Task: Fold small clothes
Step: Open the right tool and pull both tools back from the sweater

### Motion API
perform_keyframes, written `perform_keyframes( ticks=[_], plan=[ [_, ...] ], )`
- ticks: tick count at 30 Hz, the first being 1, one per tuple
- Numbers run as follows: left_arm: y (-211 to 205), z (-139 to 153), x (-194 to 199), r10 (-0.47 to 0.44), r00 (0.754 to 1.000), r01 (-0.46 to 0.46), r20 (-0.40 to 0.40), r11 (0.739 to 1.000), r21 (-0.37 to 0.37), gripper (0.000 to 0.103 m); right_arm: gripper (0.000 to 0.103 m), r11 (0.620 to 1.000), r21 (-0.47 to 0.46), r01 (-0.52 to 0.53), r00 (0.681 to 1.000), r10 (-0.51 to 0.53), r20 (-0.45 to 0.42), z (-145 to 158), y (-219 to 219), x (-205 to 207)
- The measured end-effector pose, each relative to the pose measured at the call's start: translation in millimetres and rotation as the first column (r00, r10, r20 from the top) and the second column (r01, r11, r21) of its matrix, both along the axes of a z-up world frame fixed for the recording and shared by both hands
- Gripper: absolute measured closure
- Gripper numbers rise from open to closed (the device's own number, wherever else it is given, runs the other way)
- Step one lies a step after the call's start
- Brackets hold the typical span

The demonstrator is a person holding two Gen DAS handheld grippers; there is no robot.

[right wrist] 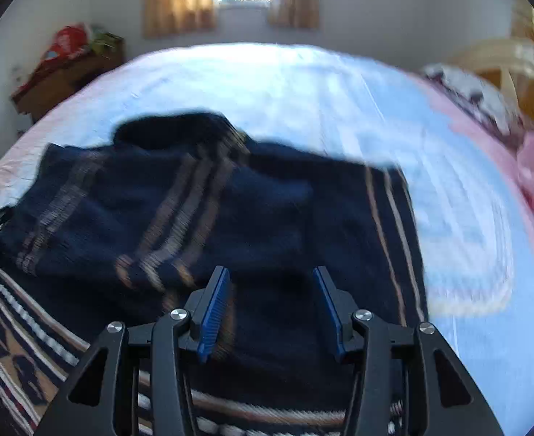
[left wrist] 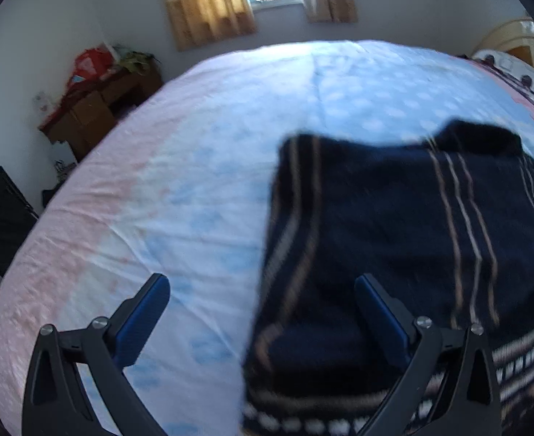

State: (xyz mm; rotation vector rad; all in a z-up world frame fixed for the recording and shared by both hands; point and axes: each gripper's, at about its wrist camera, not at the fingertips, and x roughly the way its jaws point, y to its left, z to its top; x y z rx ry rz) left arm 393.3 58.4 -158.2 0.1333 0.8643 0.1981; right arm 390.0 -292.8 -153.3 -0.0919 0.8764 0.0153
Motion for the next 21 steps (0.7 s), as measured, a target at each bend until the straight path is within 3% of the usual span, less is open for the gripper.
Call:
perform_keyframes(
  ticks=[5, 15, 21],
  plan=[
    [-4, -1, -10, 0.006, 1.000, -0.006, 0.002, 1.000, 0.016, 0.000, 0.053, 0.999, 0.050, 0.017, 1.000, -0.017, -0.004, 0, -12, -6],
    [0, 8, -49, -0.006, 1.000, 0.006, 0.011, 0.999, -0.045, 0.000, 0.049, 0.999, 0.043, 0.004, 0.999, -0.005, 0.032, 20, -18, -55],
    [5, 28, -84, -0.030, 0.998, 0.036, 0.064, 0.996, -0.085, 0.000, 0.048, 0.998, 0.068, -0.015, 0.998, 0.011, 0.064, 32, -21, -93]
  ],
)
